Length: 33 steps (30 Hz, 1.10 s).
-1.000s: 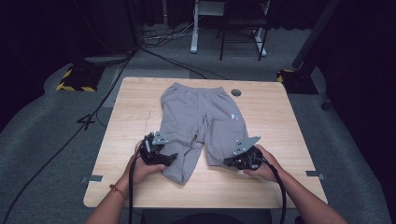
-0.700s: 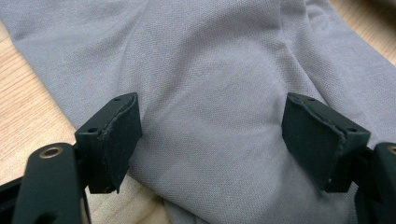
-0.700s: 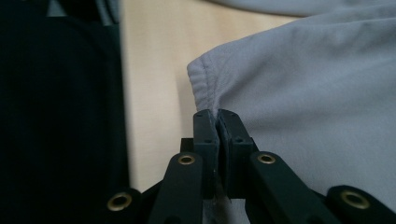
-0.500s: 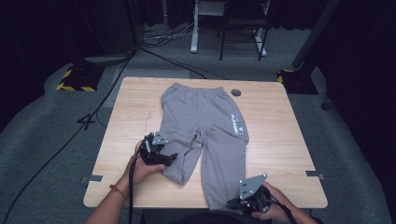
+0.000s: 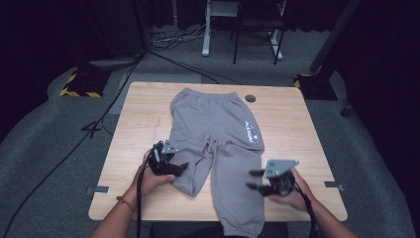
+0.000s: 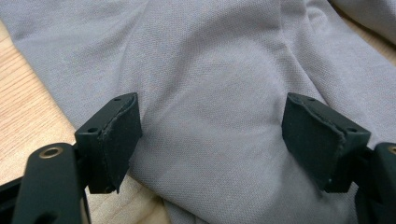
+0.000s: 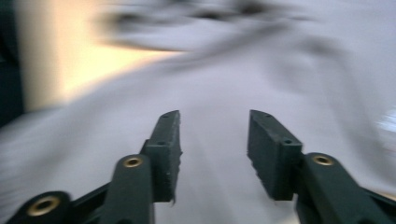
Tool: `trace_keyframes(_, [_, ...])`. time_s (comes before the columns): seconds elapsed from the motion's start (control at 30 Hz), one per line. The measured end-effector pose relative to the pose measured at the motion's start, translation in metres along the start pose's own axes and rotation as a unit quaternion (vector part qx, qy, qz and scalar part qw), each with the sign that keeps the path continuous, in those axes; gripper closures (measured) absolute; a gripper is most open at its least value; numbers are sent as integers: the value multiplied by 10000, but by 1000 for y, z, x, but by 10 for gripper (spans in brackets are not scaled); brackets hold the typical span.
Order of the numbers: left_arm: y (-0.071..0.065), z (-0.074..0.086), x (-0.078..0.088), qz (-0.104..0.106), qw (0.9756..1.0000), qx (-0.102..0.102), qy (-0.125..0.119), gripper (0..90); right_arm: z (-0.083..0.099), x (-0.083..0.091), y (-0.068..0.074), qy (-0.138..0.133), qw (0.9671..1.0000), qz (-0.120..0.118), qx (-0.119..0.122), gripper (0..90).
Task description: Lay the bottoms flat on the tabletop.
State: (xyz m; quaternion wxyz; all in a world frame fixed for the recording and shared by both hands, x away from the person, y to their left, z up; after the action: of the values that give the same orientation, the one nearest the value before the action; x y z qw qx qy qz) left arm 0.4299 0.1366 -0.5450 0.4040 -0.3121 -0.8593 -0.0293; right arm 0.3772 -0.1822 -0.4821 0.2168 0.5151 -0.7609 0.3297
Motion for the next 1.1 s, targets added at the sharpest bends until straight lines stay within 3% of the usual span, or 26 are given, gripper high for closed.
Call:
trace_keyframes(0.1, [0, 0, 0, 0, 10000, -1, 1, 212, 15, -19, -43, 291, 9991, 228, -221, 515])
trace_keyframes(0.13, [0, 0, 0, 2, 10000, 0, 0, 212, 20, -26, -52, 380, 9987, 192, -278, 513])
trace_keyframes(0.2, [0, 0, 0, 2, 10000, 0, 1, 212, 28, -38, -62, 532, 9979, 165, -342, 526])
trace_keyframes(0.27, [0, 0, 0, 0, 10000, 0, 0, 212, 36, -46, -64, 644, 9970, 114, -405, 556])
trace_keyframes(0.37, [0, 0, 0, 1, 10000, -3, 0, 212, 42, -50, -53, 853, 9959, -76, -283, 561])
trace_keyframes(0.53, [0, 0, 0, -3, 10000, -2, -2, 212, 42, -44, -29, 598, 9967, -358, -413, 555])
trace_keyframes(0.8, [0, 0, 0, -2, 10000, -3, -2, 212, 42, -23, 22, 503, 9965, -661, -115, 562])
trace_keyframes(0.97, [0, 0, 0, -5, 10000, 0, -2, 212, 42, -9, 48, 643, 9941, -866, 73, 555])
trace_keyframes(1.1, [0, 0, 0, -2, 10000, -4, -1, 212, 43, -1, 60, 763, 9912, -1059, 236, 542])
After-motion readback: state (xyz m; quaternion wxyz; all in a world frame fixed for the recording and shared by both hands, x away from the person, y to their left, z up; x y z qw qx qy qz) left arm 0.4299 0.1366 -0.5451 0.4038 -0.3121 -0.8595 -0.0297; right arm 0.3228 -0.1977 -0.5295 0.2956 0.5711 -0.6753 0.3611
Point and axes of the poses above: each handheld gripper's, and its own axes: x roughly backward along the jaws, z roughly out of its underside, y roughly to its left, the point moved 6 cm from there along -x, roughly forward along the jaws, and after that the axes turned 15 degrees about x, right-handed, at the moved point
